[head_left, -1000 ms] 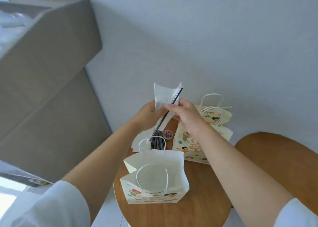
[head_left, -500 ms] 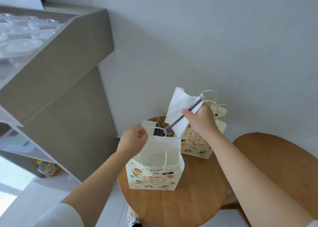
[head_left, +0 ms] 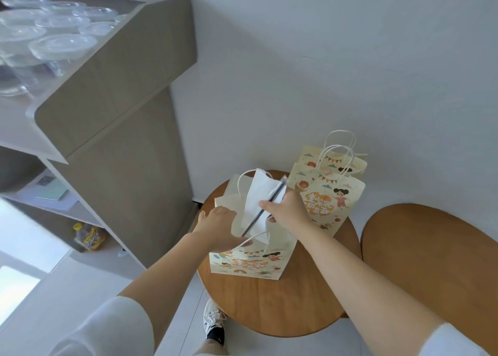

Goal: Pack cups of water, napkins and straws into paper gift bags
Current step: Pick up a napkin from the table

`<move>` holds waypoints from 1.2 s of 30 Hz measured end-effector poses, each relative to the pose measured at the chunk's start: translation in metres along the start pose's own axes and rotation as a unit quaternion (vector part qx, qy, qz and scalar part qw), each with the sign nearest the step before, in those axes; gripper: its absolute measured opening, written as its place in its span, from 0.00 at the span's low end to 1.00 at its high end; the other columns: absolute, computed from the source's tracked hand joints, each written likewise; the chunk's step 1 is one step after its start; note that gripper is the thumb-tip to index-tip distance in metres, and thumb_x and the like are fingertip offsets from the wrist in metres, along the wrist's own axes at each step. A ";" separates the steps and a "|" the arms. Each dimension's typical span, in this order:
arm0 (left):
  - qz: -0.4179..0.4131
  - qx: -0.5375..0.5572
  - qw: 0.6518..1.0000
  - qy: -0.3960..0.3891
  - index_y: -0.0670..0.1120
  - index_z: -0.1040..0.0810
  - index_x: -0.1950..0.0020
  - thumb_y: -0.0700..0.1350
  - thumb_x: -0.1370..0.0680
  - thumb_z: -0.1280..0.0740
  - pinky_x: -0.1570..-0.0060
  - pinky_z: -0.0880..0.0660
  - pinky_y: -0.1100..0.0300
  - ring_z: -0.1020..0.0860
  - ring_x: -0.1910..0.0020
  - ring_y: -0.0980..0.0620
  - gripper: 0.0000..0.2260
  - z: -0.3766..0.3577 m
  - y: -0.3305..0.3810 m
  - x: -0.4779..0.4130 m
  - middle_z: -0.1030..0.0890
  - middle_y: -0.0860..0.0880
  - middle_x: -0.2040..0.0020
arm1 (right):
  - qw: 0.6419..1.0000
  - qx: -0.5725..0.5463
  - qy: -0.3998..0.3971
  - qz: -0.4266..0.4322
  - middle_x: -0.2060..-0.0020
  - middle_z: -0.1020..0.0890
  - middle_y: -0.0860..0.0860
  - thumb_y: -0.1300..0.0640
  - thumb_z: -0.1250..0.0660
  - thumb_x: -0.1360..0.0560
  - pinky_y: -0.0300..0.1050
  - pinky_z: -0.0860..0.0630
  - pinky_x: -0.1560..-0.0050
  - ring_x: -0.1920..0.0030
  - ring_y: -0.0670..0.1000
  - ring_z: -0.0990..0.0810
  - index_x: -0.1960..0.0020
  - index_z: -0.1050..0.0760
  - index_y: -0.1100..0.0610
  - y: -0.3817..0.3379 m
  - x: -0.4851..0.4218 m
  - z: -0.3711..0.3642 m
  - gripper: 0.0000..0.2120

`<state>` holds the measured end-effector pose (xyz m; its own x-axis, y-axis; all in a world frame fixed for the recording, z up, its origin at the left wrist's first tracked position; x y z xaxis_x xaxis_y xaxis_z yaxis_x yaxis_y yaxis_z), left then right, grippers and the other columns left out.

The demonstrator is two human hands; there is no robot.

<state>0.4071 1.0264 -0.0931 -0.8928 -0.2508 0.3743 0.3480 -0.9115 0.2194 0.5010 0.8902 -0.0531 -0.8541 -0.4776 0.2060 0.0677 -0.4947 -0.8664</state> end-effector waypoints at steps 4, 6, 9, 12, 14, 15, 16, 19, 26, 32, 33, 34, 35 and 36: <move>-0.004 0.055 0.998 0.042 0.48 0.42 0.24 0.53 0.20 0.42 0.27 0.46 0.51 0.42 0.25 0.49 0.25 -0.004 -0.010 0.007 0.40 0.50 0.24 | 0.999 0.019 -0.013 -0.026 0.46 0.19 0.54 0.55 0.29 0.28 0.29 0.31 0.70 0.50 0.52 0.19 0.41 0.25 0.60 0.009 -0.006 -0.024 0.18; -0.007 0.088 0.995 0.048 0.48 0.41 0.24 0.50 0.20 0.42 0.29 0.41 0.53 0.39 0.26 0.49 0.24 -0.005 -0.015 0.012 0.40 0.50 0.24 | 0.999 0.024 -0.040 -0.029 0.52 0.19 0.52 0.53 0.28 0.28 0.31 0.30 0.69 0.55 0.50 0.19 0.47 0.24 0.57 0.010 -0.009 -0.030 0.13; 0.000 0.104 0.994 0.046 0.50 0.40 0.25 0.49 0.21 0.39 0.32 0.35 0.53 0.34 0.30 0.49 0.25 -0.007 -0.025 0.015 0.37 0.51 0.25 | 0.992 0.001 -0.102 -0.067 0.61 0.22 0.52 0.51 0.26 0.30 0.43 0.19 0.55 0.57 0.53 0.17 0.59 0.29 0.56 0.016 -0.012 -0.035 0.14; 0.001 0.079 0.996 0.038 0.51 0.39 0.25 0.49 0.24 0.34 0.31 0.36 0.53 0.35 0.29 0.50 0.29 -0.011 -0.031 0.013 0.37 0.52 0.26 | 0.990 -0.016 -0.108 -0.084 0.60 0.22 0.54 0.50 0.30 0.27 0.48 0.21 0.51 0.56 0.52 0.18 0.59 0.29 0.58 0.026 -0.016 -0.030 0.13; 0.003 0.062 0.997 0.048 0.50 0.40 0.25 0.51 0.26 0.31 0.30 0.38 0.52 0.37 0.28 0.50 0.32 -0.011 -0.031 0.009 0.38 0.52 0.25 | 0.995 -0.033 -0.054 -0.076 0.61 0.22 0.54 0.56 0.35 0.24 0.50 0.21 0.51 0.58 0.52 0.20 0.59 0.28 0.59 0.033 -0.018 -0.018 0.08; 0.010 0.056 0.996 0.062 0.50 0.40 0.25 0.51 0.27 0.29 0.30 0.38 0.52 0.37 0.28 0.50 0.34 -0.010 -0.030 0.007 0.38 0.52 0.25 | 0.997 -0.025 -0.017 -0.064 0.61 0.22 0.54 0.59 0.37 0.24 0.51 0.22 0.52 0.58 0.53 0.21 0.59 0.27 0.59 0.037 -0.018 -0.009 0.07; 0.017 0.048 0.996 0.078 0.50 0.39 0.26 0.52 0.28 0.28 0.31 0.38 0.53 0.36 0.29 0.51 0.34 -0.009 -0.031 0.004 0.37 0.52 0.26 | 0.999 0.004 0.016 -0.049 0.61 0.22 0.54 0.62 0.38 0.24 0.50 0.22 0.53 0.57 0.53 0.22 0.58 0.26 0.59 0.043 -0.018 0.001 0.05; 0.034 0.000 0.996 0.086 0.50 0.33 0.29 0.58 0.30 0.28 0.31 0.39 0.52 0.38 0.29 0.50 0.32 -0.007 -0.032 -0.007 0.37 0.51 0.27 | 0.991 0.122 0.048 -0.020 0.55 0.24 0.53 0.67 0.40 0.25 0.41 0.32 0.53 0.53 0.51 0.26 0.53 0.24 0.62 0.060 -0.013 0.027 0.06; 0.024 -0.033 0.998 0.050 0.55 0.31 0.30 0.59 0.29 0.29 0.27 0.51 0.45 0.56 0.24 0.44 0.30 -0.011 -0.030 -0.029 0.51 0.46 0.22 | 0.984 0.144 0.099 0.028 0.54 0.27 0.53 0.66 0.38 0.27 0.38 0.33 0.54 0.52 0.52 0.28 0.59 0.27 0.61 0.079 -0.013 0.044 0.04; -0.006 -0.011 0.999 0.031 0.53 0.25 0.34 0.54 0.24 0.32 0.26 0.52 0.48 0.51 0.24 0.47 0.19 -0.006 -0.025 -0.046 0.45 0.48 0.23 | 0.936 0.287 -0.196 -0.055 0.25 0.49 0.49 0.52 0.32 0.28 0.56 0.48 0.26 0.25 0.55 0.52 0.31 0.34 0.52 0.086 -0.018 0.037 0.26; -0.008 0.001 0.999 0.032 0.52 0.25 0.34 0.52 0.23 0.33 0.27 0.48 0.50 0.45 0.25 0.48 0.17 -0.005 -0.026 -0.049 0.40 0.49 0.25 | 0.919 0.325 -0.217 -0.043 0.24 0.55 0.49 0.51 0.31 0.29 0.57 0.52 0.26 0.24 0.54 0.59 0.29 0.37 0.50 0.084 -0.018 0.037 0.30; -0.005 0.018 0.999 0.036 0.51 0.24 0.35 0.51 0.22 0.35 0.29 0.42 0.52 0.38 0.29 0.49 0.16 -0.004 -0.027 -0.051 0.34 0.49 0.28 | 0.900 0.367 -0.234 -0.030 0.24 0.60 0.48 0.50 0.30 0.30 0.58 0.55 0.26 0.25 0.54 0.63 0.28 0.40 0.49 0.082 -0.020 0.038 0.34; -0.001 0.037 0.999 0.040 0.49 0.23 0.36 0.50 0.21 0.35 0.33 0.36 0.55 0.32 0.33 0.50 0.14 -0.003 -0.029 -0.053 0.29 0.49 0.32 | 0.879 0.407 -0.247 -0.016 0.25 0.64 0.49 0.47 0.29 0.32 0.58 0.57 0.27 0.26 0.54 0.67 0.26 0.43 0.48 0.080 -0.022 0.038 0.38; 0.002 0.051 0.998 0.042 0.48 0.23 0.37 0.49 0.21 0.36 0.36 0.32 0.57 0.28 0.38 0.50 0.14 -0.003 -0.030 -0.055 0.26 0.49 0.36 | 0.861 0.443 -0.251 -0.001 0.25 0.66 0.50 0.44 0.28 0.33 0.59 0.58 0.27 0.26 0.55 0.69 0.26 0.45 0.47 0.078 -0.024 0.037 0.42</move>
<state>0.4448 1.0663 -0.1225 -0.9108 -0.2837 0.2998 0.3742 -0.8741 0.3098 0.5461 0.8362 -0.1085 -0.5389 -0.6193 0.5711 0.6229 -0.7493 -0.2248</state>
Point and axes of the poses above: each hand's wrist, its own x-axis away from the middle knuckle, its own z-axis out of the back of the hand, y = z × x, the point moved 2 cm from there along -x, towards the middle knuckle
